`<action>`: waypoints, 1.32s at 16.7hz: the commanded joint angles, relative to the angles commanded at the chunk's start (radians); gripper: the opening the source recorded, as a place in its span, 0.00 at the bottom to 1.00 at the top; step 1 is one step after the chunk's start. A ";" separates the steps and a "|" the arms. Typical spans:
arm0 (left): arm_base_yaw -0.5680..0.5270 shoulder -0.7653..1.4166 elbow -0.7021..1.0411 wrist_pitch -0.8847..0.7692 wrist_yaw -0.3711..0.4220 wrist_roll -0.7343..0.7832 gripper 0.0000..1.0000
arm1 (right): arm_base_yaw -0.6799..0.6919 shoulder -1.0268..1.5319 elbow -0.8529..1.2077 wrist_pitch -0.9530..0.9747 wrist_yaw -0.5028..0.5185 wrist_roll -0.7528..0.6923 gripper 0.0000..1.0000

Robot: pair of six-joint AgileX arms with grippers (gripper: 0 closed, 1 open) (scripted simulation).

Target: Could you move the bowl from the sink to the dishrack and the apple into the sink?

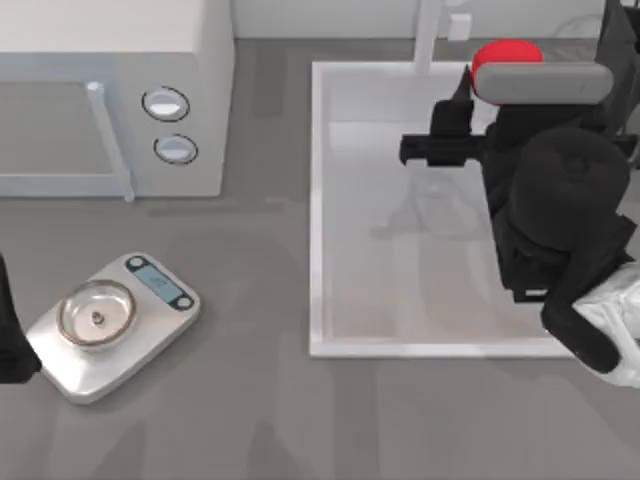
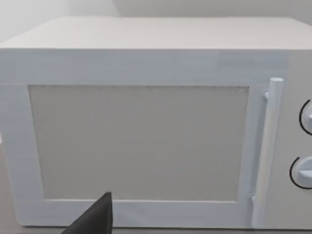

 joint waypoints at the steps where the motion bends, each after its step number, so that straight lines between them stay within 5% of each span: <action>1: 0.000 0.000 0.000 0.000 0.000 0.000 1.00 | 0.001 0.047 -0.006 0.053 0.002 -0.001 0.00; 9: 0.000 0.000 0.000 0.000 0.000 0.000 1.00 | 0.001 0.443 -0.075 0.540 0.008 -0.004 0.00; 16: 0.000 0.000 0.000 0.000 0.000 0.000 1.00 | -0.002 0.515 -0.091 0.619 0.006 -0.003 0.00; 22: 0.000 0.000 0.000 0.000 0.000 0.000 1.00 | -0.002 0.515 -0.091 0.619 0.006 -0.003 0.45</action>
